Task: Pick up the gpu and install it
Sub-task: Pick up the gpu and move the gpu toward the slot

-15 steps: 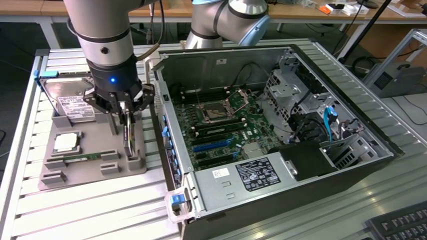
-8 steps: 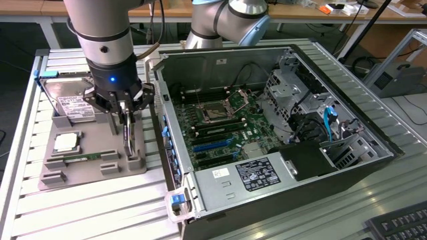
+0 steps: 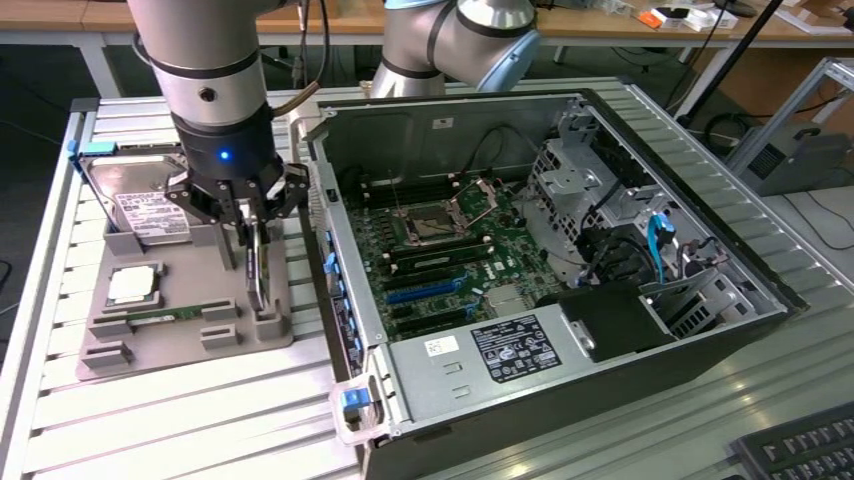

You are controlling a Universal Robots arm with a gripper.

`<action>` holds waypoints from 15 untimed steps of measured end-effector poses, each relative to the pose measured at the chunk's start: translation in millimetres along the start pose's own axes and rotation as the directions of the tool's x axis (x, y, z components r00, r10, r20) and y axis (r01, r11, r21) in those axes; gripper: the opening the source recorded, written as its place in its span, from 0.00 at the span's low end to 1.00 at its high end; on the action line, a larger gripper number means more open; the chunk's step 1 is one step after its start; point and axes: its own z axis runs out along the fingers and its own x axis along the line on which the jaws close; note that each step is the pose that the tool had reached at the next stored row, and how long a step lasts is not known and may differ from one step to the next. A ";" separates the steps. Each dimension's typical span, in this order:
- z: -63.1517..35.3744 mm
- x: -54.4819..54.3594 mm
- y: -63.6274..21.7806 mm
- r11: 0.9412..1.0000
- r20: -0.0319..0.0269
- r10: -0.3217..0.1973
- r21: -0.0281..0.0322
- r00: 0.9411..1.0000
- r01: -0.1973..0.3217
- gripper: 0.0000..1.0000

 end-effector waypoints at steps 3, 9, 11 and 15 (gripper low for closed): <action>-0.4 0.0 0.0 1.000 0.000 0.000 0.000 1.000 0.000 0.27; -1.4 0.0 0.1 1.000 0.000 0.000 0.000 1.000 0.000 0.27; -4.4 -0.1 0.2 1.000 0.000 0.000 0.000 1.000 0.000 0.27; -5.0 -0.1 0.2 1.000 0.000 0.000 0.000 1.000 0.000 0.27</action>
